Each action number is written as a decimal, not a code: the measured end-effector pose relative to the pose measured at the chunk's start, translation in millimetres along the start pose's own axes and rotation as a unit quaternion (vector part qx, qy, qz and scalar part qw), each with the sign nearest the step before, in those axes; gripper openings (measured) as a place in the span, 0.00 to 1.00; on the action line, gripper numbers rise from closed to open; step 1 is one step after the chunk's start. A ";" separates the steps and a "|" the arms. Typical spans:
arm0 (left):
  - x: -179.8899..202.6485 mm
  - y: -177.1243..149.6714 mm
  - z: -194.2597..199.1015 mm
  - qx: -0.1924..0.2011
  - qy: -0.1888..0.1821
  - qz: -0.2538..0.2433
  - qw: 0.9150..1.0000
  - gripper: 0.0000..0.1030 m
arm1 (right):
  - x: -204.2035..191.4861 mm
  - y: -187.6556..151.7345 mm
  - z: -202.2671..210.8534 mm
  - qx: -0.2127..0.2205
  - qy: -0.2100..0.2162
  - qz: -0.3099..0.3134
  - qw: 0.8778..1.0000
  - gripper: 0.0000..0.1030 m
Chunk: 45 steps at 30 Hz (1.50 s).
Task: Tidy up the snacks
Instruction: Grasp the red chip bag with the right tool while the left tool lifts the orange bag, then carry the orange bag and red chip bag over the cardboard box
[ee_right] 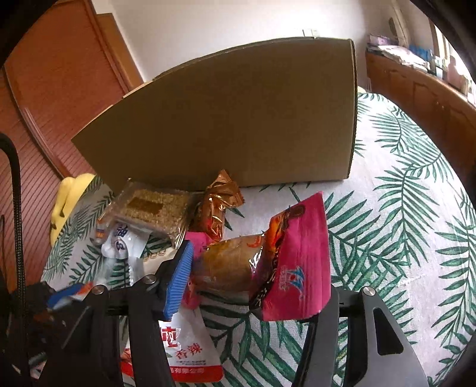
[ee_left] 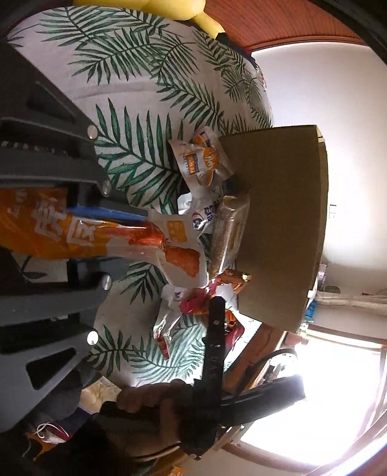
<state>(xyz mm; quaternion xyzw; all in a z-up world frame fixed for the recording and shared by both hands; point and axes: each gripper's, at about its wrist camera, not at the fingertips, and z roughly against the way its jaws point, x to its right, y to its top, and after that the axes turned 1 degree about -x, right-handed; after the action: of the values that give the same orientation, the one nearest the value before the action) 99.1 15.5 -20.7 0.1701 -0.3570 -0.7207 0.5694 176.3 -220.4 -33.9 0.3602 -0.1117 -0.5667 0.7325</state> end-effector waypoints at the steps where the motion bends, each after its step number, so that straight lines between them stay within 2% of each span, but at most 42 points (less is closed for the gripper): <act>1: -0.1 0.4 0.2 0.000 0.000 0.000 1.000 0.16 | 1.5 -1.5 2.5 0.002 0.002 0.000 1.000 0.52; 13: 2.5 9.1 20.0 0.028 -0.008 0.002 1.000 0.16 | 4.8 -7.0 27.1 0.036 0.000 0.011 0.999 0.47; 29: 16.9 31.2 36.5 0.066 -0.025 0.003 0.998 0.16 | 19.1 -10.4 62.4 0.073 0.008 0.003 0.997 0.47; 33: 21.1 40.3 41.1 0.076 -0.025 -0.001 0.997 0.16 | 18.9 -9.8 69.9 0.079 0.012 0.003 0.997 0.46; 34: 22.0 42.7 42.0 0.078 -0.025 -0.002 0.997 0.16 | 18.8 -9.6 71.8 0.080 0.012 0.003 0.997 0.43; 40: 24.5 54.2 43.7 0.086 -0.025 -0.006 0.996 0.16 | 11.9 -10.0 72.5 0.081 -0.005 0.029 0.996 0.42; 45: 26.3 60.4 43.9 0.090 -0.025 -0.009 0.996 0.16 | 12.3 -8.1 75.2 0.087 0.001 0.025 0.996 0.42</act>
<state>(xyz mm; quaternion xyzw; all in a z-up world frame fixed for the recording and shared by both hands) 105.0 -1.1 56.5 0.2053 -0.4331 -0.6947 0.5363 131.4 -262.5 11.6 0.4203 -0.1689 -0.5356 0.7127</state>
